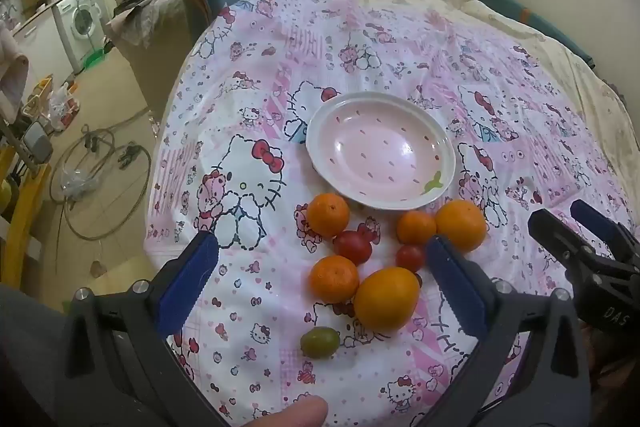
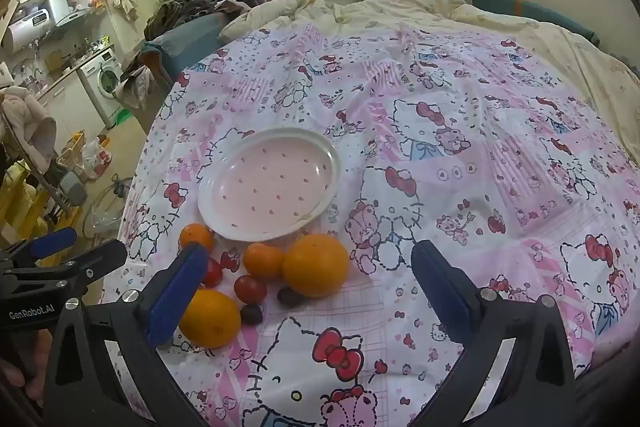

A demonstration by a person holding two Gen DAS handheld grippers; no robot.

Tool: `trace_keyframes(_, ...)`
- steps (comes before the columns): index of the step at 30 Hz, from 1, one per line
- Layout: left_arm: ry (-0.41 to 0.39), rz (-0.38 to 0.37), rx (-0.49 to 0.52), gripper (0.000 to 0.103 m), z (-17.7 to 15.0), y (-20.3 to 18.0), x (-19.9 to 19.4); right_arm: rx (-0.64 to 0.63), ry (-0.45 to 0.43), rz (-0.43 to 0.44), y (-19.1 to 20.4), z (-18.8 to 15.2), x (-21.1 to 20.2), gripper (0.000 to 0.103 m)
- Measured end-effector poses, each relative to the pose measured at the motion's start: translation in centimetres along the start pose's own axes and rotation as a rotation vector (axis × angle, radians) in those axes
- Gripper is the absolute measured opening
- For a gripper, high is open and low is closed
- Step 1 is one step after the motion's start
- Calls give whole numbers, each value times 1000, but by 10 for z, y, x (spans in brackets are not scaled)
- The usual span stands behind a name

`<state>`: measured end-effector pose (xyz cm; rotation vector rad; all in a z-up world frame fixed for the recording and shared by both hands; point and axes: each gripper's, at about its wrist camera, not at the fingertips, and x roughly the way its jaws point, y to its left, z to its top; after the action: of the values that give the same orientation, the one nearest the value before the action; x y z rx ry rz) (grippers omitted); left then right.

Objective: Organize fruits

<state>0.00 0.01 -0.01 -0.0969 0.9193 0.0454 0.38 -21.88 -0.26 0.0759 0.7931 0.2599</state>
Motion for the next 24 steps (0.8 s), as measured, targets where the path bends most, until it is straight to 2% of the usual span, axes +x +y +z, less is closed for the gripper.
trace_keyframes(24, -2, 6, 3, 102, 1, 1, 0, 1, -1, -1, -3, 2, 1, 103)
